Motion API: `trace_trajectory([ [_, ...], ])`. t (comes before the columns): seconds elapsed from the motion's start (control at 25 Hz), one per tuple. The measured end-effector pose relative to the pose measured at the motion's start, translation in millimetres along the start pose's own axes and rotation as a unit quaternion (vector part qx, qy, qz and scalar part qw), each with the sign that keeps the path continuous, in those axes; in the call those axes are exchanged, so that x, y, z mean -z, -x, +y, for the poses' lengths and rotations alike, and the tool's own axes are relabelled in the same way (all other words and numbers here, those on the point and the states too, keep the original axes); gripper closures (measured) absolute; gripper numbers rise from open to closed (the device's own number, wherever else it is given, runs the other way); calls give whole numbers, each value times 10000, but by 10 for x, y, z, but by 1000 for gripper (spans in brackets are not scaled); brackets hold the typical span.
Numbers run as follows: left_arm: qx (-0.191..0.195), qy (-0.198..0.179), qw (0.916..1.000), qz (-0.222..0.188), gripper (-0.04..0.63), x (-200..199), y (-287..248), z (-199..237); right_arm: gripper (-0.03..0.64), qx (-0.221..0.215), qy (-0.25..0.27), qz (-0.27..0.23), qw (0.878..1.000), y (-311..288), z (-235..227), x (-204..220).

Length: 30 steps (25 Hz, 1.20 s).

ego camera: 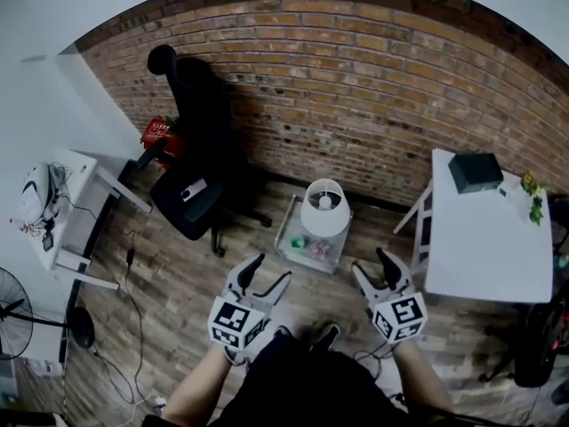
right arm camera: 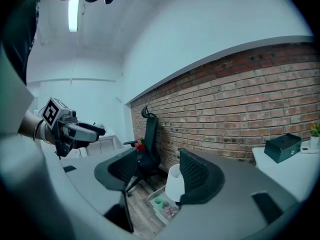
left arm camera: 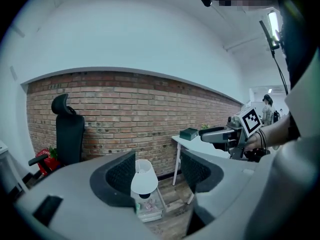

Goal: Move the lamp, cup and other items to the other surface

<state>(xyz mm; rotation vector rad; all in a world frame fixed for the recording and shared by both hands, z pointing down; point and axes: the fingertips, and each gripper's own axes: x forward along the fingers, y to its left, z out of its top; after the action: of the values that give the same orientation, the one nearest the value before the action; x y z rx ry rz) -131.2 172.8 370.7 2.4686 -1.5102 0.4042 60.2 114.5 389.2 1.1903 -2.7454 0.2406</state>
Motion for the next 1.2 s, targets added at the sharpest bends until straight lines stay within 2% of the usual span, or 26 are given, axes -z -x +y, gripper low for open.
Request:
trace_trajectory([
  [0.08, 13, -33, 10000, -37, 322, -2, -53, 44, 348, -140, -125, -63, 9998, -50, 8, -2],
  [0.2, 122, 114, 9999, 10, 322, 45, -172, 101, 356, -174, -196, -24, 9997, -130, -18, 30],
  [0.44, 622, 17, 9979, 182, 322, 44, -645, 264, 356, 47, -234, 151, 9996, -298, -252, 71],
  [0.56, 972, -59, 9952, 100, 322, 48, -976, 407, 357, 271, -343, 161, 9989, -464, -434, 38],
  [0.72, 1325, -63, 9909, 246, 322, 37, -1411, 702, 359, 548, -450, 329, 9969, -835, -612, 10],
  [0.96, 1675, -251, 9854, 182, 322, -61, -1965, 1374, 359, 770, -415, 774, 9932, -1547, -673, -44],
  [1.2, 2037, -78, 9776, 523, 322, 127, -2404, 1838, 359, 904, -602, 1070, 9883, -2007, -783, 99],
])
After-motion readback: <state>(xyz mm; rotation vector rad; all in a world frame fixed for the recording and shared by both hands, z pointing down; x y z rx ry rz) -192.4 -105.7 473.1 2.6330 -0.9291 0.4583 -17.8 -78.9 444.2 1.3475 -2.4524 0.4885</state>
